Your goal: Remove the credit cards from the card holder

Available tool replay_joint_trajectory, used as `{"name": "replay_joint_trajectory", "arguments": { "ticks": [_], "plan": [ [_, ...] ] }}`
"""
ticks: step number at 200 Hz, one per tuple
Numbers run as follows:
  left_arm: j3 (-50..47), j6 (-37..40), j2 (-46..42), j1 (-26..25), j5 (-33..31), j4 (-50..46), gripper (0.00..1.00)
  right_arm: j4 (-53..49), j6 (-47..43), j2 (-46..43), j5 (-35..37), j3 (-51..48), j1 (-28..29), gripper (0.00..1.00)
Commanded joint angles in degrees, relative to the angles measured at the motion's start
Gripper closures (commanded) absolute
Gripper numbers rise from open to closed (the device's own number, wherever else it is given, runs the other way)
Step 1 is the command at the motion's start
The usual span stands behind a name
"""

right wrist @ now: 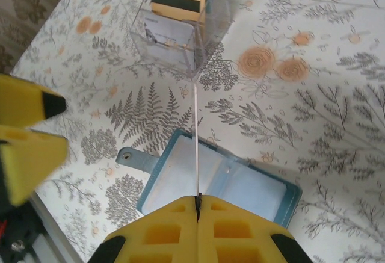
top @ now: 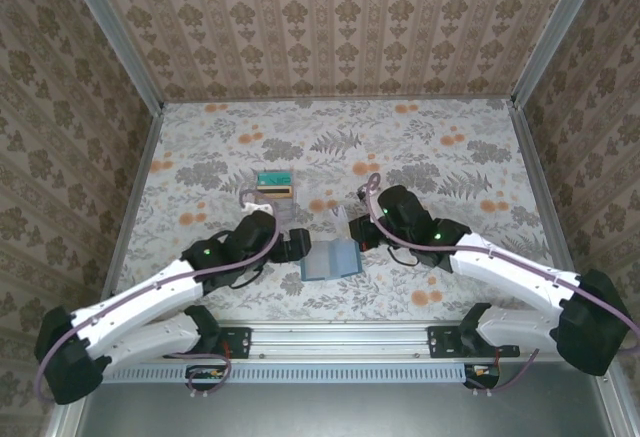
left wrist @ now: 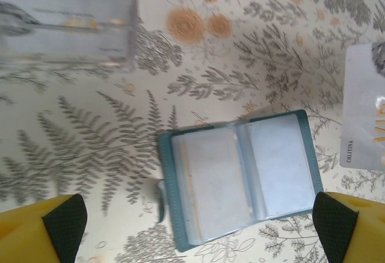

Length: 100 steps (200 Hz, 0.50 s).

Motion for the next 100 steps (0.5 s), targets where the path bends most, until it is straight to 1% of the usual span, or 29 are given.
{"name": "replay_joint_trajectory", "arguments": {
  "ticks": [1, 34, 37, 59, 79, 100],
  "plan": [
    [1.3, -0.6, -5.9, 0.6, -6.0, -9.1, 0.00, 2.2, -12.9, 3.7, -2.6, 4.4, 0.5, 1.00],
    [0.0, -1.8, -16.3, 1.1, -8.4, -16.6, 0.00, 1.1, -22.6, 11.7, -5.6, 13.5, 0.9, 1.00],
    [-0.1, -1.9, -17.2, 1.1, -8.4, -17.2, 0.00, 0.8, -23.3, 13.6, -6.0, 14.5, 0.9, 1.00],
    [-1.0, -1.9, -22.9, 1.4, -9.2, -20.4, 0.00, -5.1, -29.4, 21.0, -10.1, 24.4, 1.4, 1.00],
    [-1.1, -1.7, -25.9, 1.8, -9.6, -22.3, 0.00, -9.9, -34.3, 27.4, -12.8, 32.9, 1.7, 1.00],
    [-0.8, -1.4, -27.0, 2.0, -9.8, -23.8, 0.00, -14.4, -41.6, 33.3, -16.0, 40.2, 1.7, 1.00]
  ]
}}
